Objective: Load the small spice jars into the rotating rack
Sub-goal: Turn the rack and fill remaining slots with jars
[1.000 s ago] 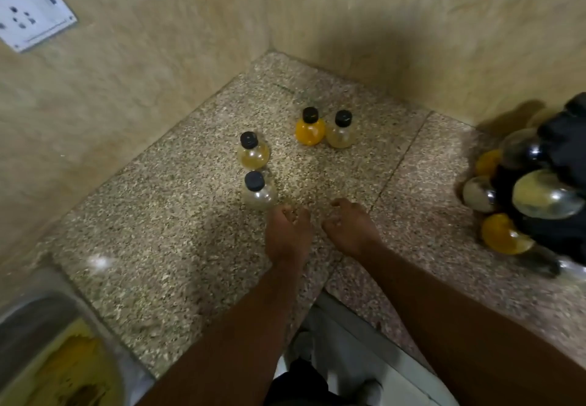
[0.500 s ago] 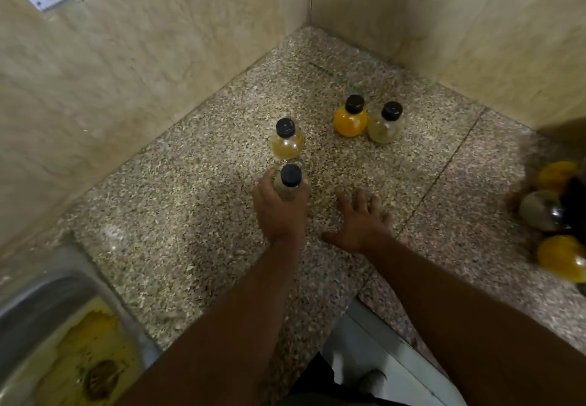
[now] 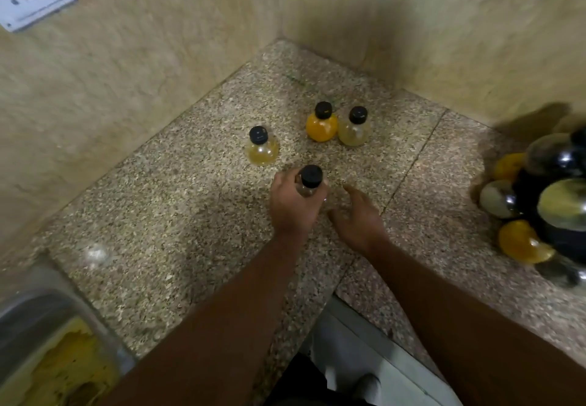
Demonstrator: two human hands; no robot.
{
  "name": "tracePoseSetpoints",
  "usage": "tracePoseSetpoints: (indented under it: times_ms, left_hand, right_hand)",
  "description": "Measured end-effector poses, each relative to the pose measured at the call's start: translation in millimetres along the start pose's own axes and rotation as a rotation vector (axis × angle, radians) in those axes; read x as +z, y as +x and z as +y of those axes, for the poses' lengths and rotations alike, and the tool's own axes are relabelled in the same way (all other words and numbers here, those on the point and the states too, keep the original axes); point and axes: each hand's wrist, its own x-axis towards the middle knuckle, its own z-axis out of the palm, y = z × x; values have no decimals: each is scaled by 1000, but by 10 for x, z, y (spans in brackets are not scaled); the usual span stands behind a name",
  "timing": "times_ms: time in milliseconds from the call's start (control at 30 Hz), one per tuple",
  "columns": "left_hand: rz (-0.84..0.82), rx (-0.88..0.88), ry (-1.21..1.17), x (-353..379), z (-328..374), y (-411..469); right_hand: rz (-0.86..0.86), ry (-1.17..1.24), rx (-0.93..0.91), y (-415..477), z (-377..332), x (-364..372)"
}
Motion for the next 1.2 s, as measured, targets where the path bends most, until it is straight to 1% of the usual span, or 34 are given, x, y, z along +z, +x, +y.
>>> tracePoseSetpoints:
  times_ms: [133,300,367,433,667,767,833,900,1000,1033,1100,1200]
  left_hand:
    - [-132,90,50,233,298,-120]
    - [-293,228,22,605,795,-418]
    - [-348,280,-9,763,1026,-575]
    - [-385,309,-23,887,1175,-674]
    - [-535,469,-77,1311,1909,-1215]
    - [-600,522,-92,1443,2101,-1376]
    - [-631,573,-93,1530,2215,-1482]
    - [-663,618,-96,1608,2346,-1593]
    - [-696,666,-76,1684,2526,-1709]
    - [-702,684,-56,1704,2573,-1732]
    - [-682,718,-10,1761,2641,-1768]
    - [-672,700,46,1852,2714,-1806]
  right_hand:
    - [148,135,72,-172,196,-350]
    - [430,283,188,-518,599,-858]
    - [514,358,230,-688,790,-1069]
    - [551,396,243,-778,925,-1192]
    - [863,574,317,-1288,1488,-1900]
    - [954,622,342,-1440,1660,-2110]
    - [984,685,376,-1543,1748,-2256]
    - [993,799,387,-1621,1842,-2420]
    - [952,1018,389,-1660,1910,-2685]
    - [926,1058,385,-1653,1915,-2765]
    - [888,1094,380,-1633,1928,-2895]
    - [806,1124,384,-1561,1964,-2976]
